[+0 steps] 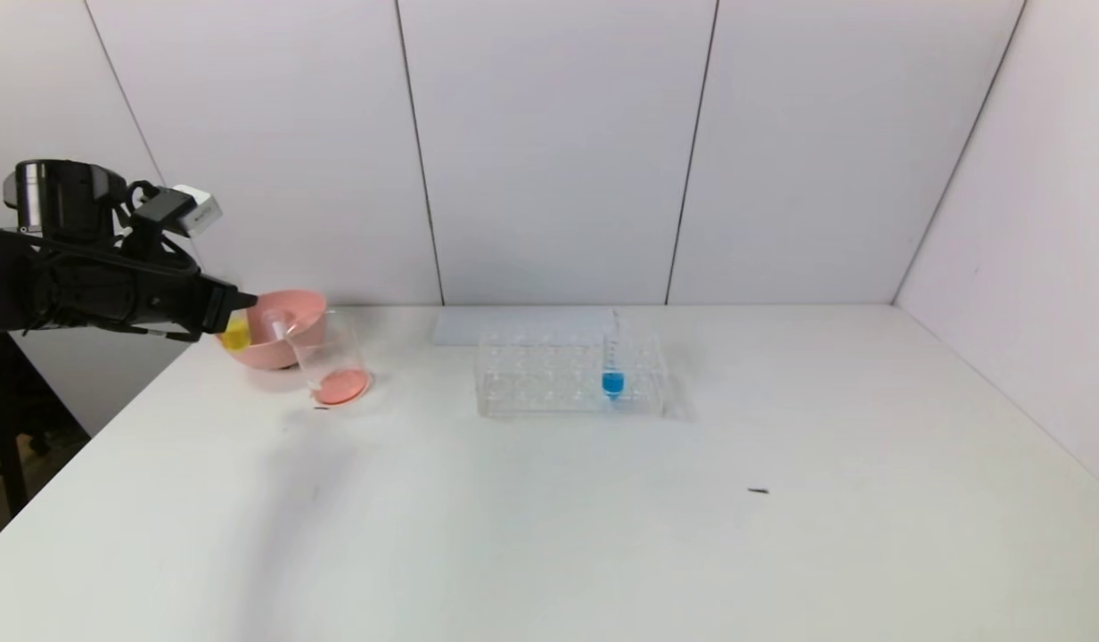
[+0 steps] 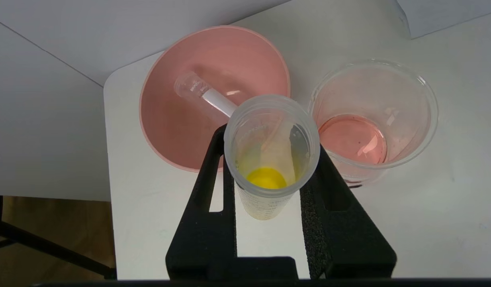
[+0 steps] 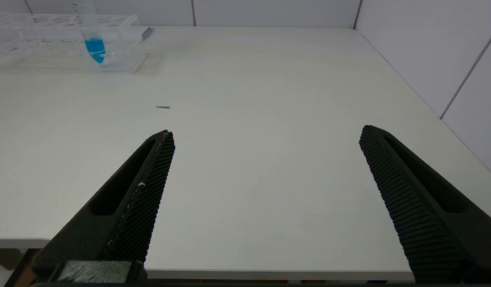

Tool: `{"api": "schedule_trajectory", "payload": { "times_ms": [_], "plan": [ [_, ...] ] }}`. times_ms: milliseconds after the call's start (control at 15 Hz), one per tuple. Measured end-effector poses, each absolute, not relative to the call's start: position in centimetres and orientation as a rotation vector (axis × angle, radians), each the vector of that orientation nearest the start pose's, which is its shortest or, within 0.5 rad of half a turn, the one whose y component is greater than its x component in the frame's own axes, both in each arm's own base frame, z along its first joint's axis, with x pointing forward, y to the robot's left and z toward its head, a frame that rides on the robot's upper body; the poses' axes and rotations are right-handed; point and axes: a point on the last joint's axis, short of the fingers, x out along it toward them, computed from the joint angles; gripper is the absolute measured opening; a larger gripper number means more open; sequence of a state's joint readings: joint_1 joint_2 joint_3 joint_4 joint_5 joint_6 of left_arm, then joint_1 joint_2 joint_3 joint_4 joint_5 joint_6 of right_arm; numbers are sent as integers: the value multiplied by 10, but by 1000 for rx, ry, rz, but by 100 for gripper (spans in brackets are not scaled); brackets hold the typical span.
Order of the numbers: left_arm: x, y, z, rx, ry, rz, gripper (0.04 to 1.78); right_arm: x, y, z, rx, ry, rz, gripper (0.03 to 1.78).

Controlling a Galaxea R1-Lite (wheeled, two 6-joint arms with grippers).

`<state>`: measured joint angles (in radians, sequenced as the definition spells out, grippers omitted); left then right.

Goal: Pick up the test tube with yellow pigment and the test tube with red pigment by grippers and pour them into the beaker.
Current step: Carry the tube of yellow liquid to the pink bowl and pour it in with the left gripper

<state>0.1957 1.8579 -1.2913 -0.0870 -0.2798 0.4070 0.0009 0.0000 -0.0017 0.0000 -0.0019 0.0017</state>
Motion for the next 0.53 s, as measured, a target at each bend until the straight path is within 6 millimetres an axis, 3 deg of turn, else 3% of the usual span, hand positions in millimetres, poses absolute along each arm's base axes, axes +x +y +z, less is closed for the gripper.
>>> {"api": "schedule_trajectory", "payload": {
  "times_ms": [533],
  "plan": [
    [358,65,216,359,493,-221,47,-23,0,76,2,-2,0,170]
  ]
}}
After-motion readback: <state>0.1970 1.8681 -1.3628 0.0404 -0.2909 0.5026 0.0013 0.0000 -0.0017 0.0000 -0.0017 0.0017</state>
